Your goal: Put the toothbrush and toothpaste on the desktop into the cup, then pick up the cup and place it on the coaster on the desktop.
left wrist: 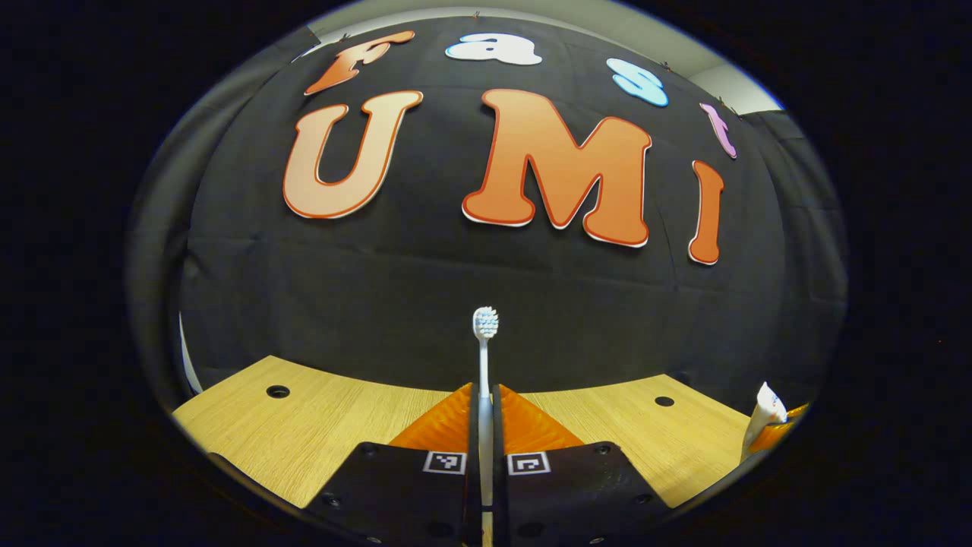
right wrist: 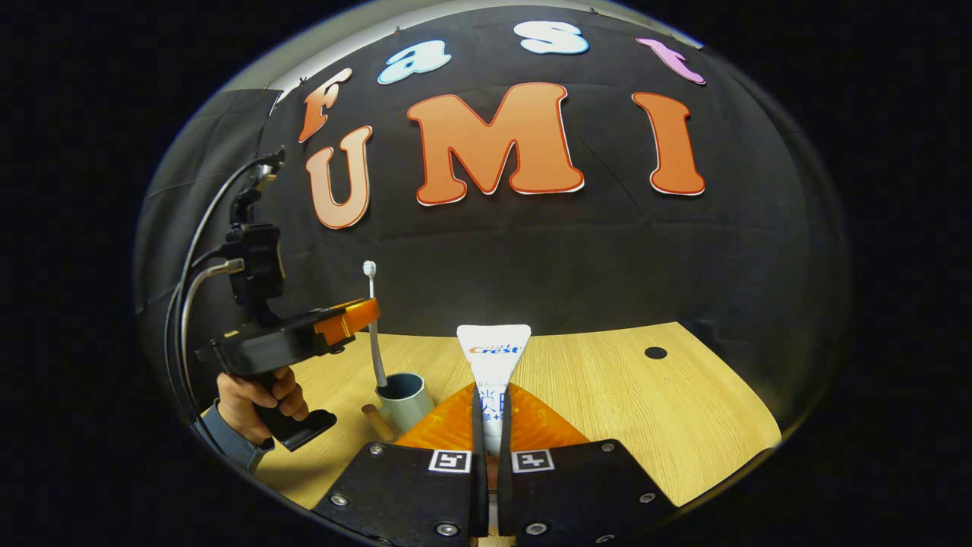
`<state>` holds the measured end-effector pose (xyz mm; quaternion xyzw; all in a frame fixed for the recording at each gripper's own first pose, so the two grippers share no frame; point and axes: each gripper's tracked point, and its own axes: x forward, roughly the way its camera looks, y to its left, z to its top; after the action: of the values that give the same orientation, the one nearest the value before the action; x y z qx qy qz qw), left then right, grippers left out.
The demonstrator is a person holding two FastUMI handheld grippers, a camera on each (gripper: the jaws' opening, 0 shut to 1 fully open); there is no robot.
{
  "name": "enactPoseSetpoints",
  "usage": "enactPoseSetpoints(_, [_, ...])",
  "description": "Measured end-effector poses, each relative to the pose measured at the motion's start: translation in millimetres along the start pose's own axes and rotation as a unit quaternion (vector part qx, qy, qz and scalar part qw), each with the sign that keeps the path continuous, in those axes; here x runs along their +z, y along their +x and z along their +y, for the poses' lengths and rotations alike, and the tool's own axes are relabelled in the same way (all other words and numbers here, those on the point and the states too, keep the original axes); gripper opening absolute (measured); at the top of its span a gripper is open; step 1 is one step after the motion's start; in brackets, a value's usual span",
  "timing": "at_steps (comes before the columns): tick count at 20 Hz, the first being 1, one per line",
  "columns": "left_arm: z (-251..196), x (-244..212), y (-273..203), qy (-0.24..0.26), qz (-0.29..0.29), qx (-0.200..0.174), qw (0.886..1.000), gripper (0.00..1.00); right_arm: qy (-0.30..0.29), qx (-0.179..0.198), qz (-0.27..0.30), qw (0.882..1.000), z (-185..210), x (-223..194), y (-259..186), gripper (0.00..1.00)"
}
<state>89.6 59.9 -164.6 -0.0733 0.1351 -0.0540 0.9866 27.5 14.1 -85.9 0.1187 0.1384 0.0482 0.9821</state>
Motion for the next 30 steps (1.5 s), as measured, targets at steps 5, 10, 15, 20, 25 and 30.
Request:
enactPoseSetpoints(5, [4.8,-39.5,18.3,-0.009,0.039,0.001,0.999,0.05,-0.005,0.003,0.008,1.0,3.9,-8.8,10.3,0.05])
enactPoseSetpoints(10, [5.1,-75.7,28.1,-0.012,0.084,-0.003,0.996,0.05,-0.007,0.003,0.02,1.0,9.4,-17.6,24.6,0.05])
enactPoseSetpoints(15, [3.5,-102.9,29.2,-0.009,0.12,-0.011,0.993,0.06,-0.002,0.004,0.022,1.0,14.0,-23.0,33.9,0.05])
enactPoseSetpoints(20, [1.2,-100.8,19.8,0.026,0.123,-0.038,0.991,0.09,-0.002,0.0,0.01,1.0,10.6,-17.6,42.5,0.05])
enactPoseSetpoints(25, [4.4,-101.6,-9.2,0.034,0.128,-0.059,0.989,0.29,0.009,0.012,0.0,1.0,21.2,-7.7,48.6,0.05])
enactPoseSetpoints(30, [22.4,-83.2,-33.3,0.055,0.105,-0.05,0.992,0.86,-0.006,0.024,-0.01,1.0,36.4,10.9,60.5,0.05])
